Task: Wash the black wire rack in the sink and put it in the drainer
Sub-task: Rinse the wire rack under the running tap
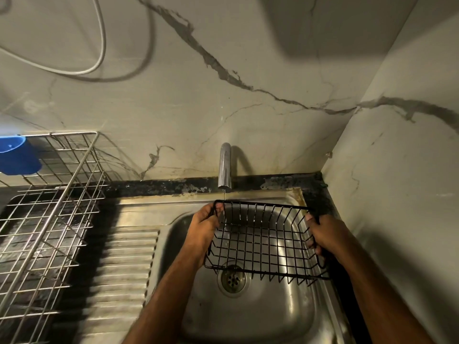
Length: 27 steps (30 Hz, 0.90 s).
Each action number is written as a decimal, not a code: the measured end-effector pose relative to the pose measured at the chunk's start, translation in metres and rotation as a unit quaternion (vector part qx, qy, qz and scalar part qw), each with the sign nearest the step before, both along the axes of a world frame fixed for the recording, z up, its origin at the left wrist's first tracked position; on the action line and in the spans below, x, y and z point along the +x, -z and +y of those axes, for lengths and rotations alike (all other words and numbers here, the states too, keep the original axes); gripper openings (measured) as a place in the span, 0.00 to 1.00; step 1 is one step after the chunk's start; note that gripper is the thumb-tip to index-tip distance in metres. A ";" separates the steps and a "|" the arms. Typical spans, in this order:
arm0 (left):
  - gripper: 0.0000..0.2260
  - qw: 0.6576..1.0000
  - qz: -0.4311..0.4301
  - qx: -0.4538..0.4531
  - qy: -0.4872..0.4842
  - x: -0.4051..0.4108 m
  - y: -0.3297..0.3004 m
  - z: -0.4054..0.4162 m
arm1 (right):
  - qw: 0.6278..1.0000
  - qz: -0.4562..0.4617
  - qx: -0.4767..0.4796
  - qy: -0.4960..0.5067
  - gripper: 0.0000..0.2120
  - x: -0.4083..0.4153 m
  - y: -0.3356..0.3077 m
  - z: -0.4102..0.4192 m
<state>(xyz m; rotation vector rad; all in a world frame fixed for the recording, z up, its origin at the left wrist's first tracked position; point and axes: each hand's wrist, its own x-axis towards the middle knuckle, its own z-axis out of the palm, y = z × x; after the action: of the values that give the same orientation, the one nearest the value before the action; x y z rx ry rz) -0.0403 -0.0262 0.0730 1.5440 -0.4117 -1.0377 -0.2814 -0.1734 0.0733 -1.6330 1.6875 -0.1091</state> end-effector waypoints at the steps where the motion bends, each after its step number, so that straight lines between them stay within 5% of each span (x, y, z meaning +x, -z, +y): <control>1: 0.13 1.000 -0.007 -0.002 0.002 -0.001 -0.001 0.000 | 1.000 0.001 -0.003 -0.001 0.24 0.000 0.000 0.000; 27: 0.11 0.997 -0.073 0.010 -0.032 0.009 -0.004 0.006 | 0.999 0.001 -0.023 -0.040 0.23 0.019 -0.002 -0.007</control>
<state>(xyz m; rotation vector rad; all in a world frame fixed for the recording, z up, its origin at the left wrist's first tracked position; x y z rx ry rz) -0.0318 -0.0207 0.0765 1.6472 -0.4515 -0.8850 -0.2626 -0.1799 0.0758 -1.7325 1.6286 -0.1078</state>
